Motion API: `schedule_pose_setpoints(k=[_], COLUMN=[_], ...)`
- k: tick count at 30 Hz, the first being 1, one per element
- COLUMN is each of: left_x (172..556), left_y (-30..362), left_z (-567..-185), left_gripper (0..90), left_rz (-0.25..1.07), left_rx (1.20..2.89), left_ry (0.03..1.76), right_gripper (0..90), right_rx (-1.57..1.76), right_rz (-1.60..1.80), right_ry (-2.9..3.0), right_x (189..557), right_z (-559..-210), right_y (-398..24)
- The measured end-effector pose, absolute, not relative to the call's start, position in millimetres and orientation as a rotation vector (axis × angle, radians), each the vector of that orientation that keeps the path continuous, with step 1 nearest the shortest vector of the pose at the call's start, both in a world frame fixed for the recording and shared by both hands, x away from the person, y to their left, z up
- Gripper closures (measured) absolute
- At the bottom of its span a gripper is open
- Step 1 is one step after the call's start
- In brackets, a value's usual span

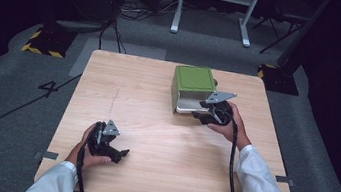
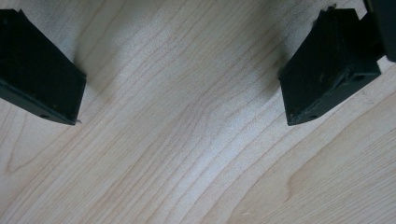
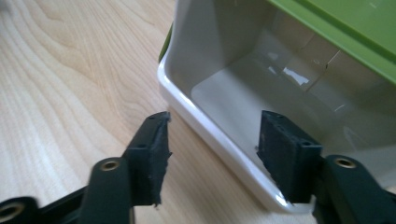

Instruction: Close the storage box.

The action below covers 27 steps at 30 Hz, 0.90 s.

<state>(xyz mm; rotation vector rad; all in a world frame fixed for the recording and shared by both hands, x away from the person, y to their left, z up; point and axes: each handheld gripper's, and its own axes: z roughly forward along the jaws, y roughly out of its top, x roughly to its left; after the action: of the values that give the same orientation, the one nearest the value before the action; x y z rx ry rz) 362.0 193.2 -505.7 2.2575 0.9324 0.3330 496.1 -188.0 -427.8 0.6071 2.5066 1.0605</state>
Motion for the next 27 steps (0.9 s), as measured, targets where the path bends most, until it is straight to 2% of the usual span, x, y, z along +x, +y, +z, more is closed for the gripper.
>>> schedule_pose_setpoints(k=[9, 27], left_x=[362.0, 362.0], left_y=[193.2, 193.2], left_z=[-505.7, -505.7], left_gripper=[0.4, 0.4], left_rz=[0.333, 0.333], left_rx=[2.257, 2.257], left_ry=[0.932, 0.932], right_gripper=[25.4, 22.1], right_rx=[0.587, 0.521], right_rz=[1.013, 0.93], right_ry=[2.517, 2.507], right_x=[474.4, 428.7], right_z=[-415.7, -398.7], right_y=[-198.9, -226.6])
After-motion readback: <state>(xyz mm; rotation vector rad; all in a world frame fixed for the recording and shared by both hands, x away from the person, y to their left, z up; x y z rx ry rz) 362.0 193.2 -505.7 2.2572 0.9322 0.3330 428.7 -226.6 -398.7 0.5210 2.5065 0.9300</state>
